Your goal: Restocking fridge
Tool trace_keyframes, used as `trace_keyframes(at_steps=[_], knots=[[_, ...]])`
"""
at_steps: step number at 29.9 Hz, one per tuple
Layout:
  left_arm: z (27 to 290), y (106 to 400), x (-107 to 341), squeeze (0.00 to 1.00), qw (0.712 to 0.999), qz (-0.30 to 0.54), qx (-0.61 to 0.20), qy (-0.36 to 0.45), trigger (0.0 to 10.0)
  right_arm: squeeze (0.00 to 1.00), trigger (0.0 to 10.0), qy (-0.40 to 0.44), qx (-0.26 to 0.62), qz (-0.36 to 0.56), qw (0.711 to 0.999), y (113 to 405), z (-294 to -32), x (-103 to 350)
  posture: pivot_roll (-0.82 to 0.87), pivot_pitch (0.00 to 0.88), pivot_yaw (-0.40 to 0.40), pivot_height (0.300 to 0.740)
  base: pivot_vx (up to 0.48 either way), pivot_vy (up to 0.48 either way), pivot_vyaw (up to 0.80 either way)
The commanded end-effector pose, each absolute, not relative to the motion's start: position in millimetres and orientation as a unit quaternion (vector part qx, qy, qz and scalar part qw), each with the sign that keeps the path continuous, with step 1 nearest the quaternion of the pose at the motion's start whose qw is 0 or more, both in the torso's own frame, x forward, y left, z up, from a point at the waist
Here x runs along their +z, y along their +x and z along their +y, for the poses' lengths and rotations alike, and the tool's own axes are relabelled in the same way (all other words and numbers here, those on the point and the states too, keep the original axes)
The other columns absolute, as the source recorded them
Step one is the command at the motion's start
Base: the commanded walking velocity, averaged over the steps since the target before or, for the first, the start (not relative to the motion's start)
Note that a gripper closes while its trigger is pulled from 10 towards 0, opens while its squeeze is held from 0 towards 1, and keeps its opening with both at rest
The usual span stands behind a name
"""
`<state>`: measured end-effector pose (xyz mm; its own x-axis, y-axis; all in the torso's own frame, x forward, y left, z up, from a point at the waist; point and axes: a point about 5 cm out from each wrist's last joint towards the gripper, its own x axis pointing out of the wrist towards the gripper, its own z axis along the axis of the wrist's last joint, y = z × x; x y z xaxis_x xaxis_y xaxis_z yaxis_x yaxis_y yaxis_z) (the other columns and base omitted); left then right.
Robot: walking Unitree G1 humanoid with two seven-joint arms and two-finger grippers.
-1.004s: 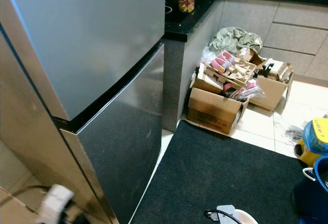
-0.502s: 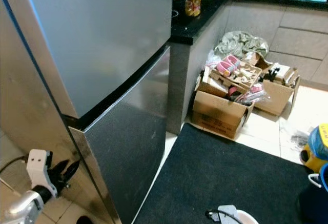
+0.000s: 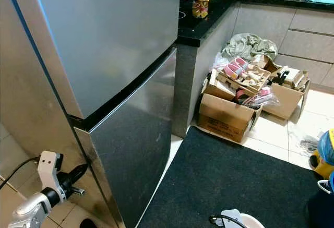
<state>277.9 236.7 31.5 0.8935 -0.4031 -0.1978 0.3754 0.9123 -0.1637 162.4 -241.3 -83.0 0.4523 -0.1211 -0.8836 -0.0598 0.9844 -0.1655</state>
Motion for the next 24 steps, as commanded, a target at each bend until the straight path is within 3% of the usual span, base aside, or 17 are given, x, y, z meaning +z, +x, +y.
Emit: trace_keyframes(at_steps=[1,10,11,12,13,14,18,21,24], knots=[[229,283,38,0.00,0.967,0.099,-0.229,-0.054,0.0,0.00,10.0,-0.095,-0.018,0.515,0.851,164,-244,-81,-0.11,0.056,-0.011,0.740,0.000,0.000,0.00],[212,302,51,0.00,0.953,0.096,-0.286,-0.020,0.0,0.00,10.0,-0.103,-0.017,0.512,0.853,166,-246,-80,-0.12,0.060,-0.009,0.740,0.000,0.000,0.00],[210,305,54,0.00,0.952,0.095,-0.290,-0.017,1.3,0.00,10.0,-0.103,-0.017,0.512,0.853,166,-246,-80,-0.12,0.063,-0.008,0.740,0.000,0.000,0.00],[210,305,54,0.00,0.952,0.095,-0.290,-0.017,1.3,0.00,10.0,-0.103,-0.017,0.512,0.853,166,-246,-80,-0.12,0.063,-0.008,0.740,0.000,0.000,0.00],[209,307,55,0.00,0.951,0.094,-0.293,-0.016,4.8,0.00,10.0,-0.103,-0.018,0.511,0.853,166,-246,-80,-0.12,0.063,-0.008,0.740,0.000,0.000,0.00],[207,310,57,1.00,0.950,0.095,-0.298,-0.016,10.0,0.00,10.0,-0.104,-0.018,0.512,0.853,165,-246,-80,-0.12,0.066,-0.004,0.740,0.000,0.000,0.00],[200,312,59,1.00,0.938,0.103,-0.330,-0.029,10.0,0.00,10.0,-0.103,-0.019,0.512,0.852,164,-246,-80,-0.13,0.070,0.001,0.740,0.000,0.000,0.00],[178,305,53,1.00,0.885,0.150,-0.437,-0.054,10.0,0.00,10.0,-0.101,-0.020,0.515,0.851,160,-248,-81,-0.13,0.070,0.001,0.740,0.000,0.000,0.00],[172,301,51,1.00,0.863,0.167,-0.473,-0.060,10.0,0.00,10.0,-0.101,-0.020,0.517,0.850,159,-248,-82,-0.13,0.072,0.007,0.740,0.000,0.000,0.00]])
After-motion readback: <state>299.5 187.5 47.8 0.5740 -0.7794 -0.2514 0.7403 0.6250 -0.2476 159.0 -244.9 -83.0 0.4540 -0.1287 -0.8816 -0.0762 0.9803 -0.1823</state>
